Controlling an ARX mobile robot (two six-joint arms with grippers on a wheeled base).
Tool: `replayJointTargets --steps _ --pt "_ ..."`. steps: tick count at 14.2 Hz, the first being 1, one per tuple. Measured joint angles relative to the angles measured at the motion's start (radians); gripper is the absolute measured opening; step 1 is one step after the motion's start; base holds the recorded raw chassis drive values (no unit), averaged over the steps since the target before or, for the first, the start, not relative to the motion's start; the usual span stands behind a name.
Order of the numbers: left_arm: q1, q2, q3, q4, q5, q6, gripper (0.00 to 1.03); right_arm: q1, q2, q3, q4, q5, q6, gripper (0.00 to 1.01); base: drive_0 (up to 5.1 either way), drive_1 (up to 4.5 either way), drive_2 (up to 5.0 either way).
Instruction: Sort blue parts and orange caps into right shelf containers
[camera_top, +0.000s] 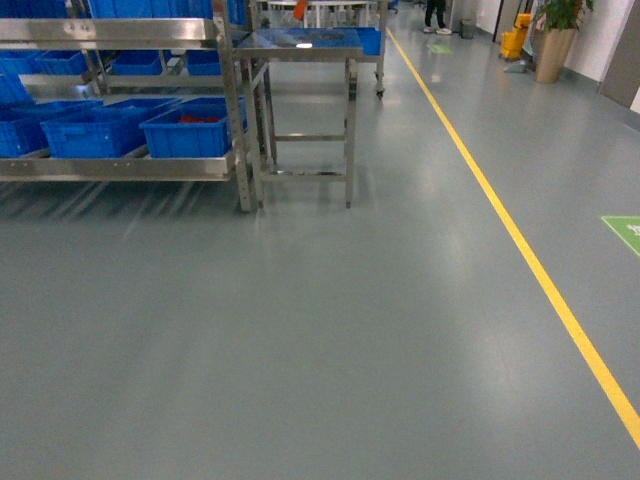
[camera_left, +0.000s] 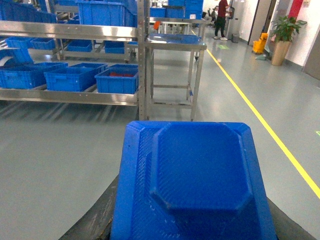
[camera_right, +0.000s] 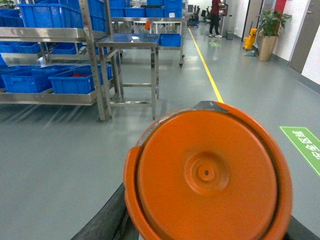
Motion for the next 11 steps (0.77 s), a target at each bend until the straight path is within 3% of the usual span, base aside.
replayJointTargets --steps 11 --pt "0.000 0.000 0.000 0.000 0.000 0.000 0.42 0.000 0.000 0.000 0.001 0.000 0.000 0.44 0.0 4.24 -4.3"
